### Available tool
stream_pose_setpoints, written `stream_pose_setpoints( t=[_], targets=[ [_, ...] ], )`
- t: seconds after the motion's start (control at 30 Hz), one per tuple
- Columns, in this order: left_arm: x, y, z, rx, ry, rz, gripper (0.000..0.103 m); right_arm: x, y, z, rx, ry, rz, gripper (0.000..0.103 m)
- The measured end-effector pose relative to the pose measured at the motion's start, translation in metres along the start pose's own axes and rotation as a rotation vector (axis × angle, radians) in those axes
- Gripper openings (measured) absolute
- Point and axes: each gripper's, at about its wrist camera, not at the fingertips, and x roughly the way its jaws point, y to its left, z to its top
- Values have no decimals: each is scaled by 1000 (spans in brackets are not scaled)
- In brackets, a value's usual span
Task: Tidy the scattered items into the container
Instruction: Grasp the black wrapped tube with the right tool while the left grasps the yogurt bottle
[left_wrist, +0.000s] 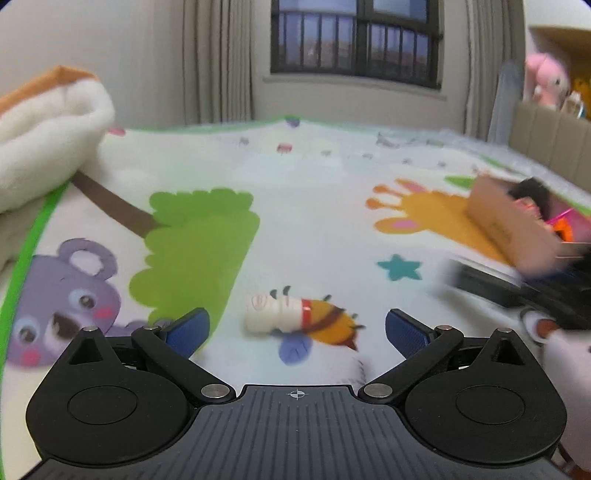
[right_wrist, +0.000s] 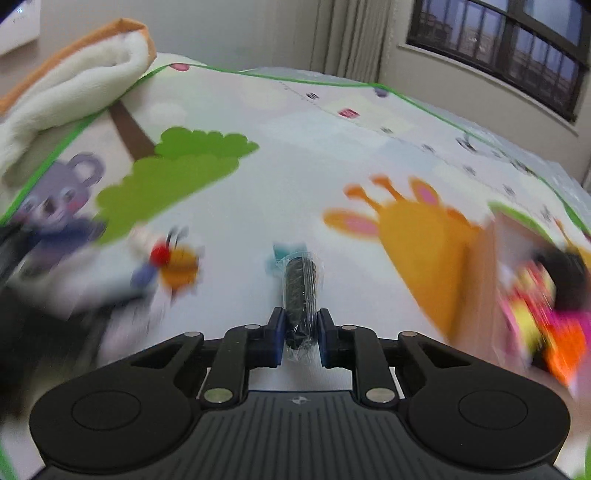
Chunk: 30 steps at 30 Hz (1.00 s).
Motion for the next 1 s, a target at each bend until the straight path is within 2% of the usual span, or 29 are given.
stream_pose_setpoints(
  t=[0.07,0.2,0.37,0.43,0.47,0.5,0.57,0.63,0.67,0.83,0.93,1.0],
  targets=[
    [12,0,5,-1,24,-15,103,-24,-10,-26,34,8,-8,17],
    [22,-5,10,30,19,13,103,-65,-22,-76,59,-6,-47,17],
    [33,-10,10,45,21,26,101,-84,-31,-117,80,5,-99,17],
    [37,-10,9,49,37,32,90,-91,-34,-129,78,1,-115,17],
    [40,-9,8,49,51,35,73,-94,-36,-133,79,-5,-115,17],
    [41,-8,8,46,60,35,67,-98,-38,-137,82,-10,-111,17],
    [40,-7,8,37,58,34,65,-104,-43,-144,88,-17,-99,17],
    [37,-7,9,34,50,51,49,-108,-46,-150,87,-23,-96,17],
    [36,-7,9,31,51,49,48,-109,-48,-153,87,-25,-96,17],
    [17,-29,7,58,47,-18,48,-111,-55,-165,87,-41,-110,20],
    [-6,-56,3,76,38,-113,48,-114,-61,-170,83,-56,-137,30],
    [-24,-78,-3,99,35,-181,48,-116,-64,-174,72,-63,-171,33]
  ],
)
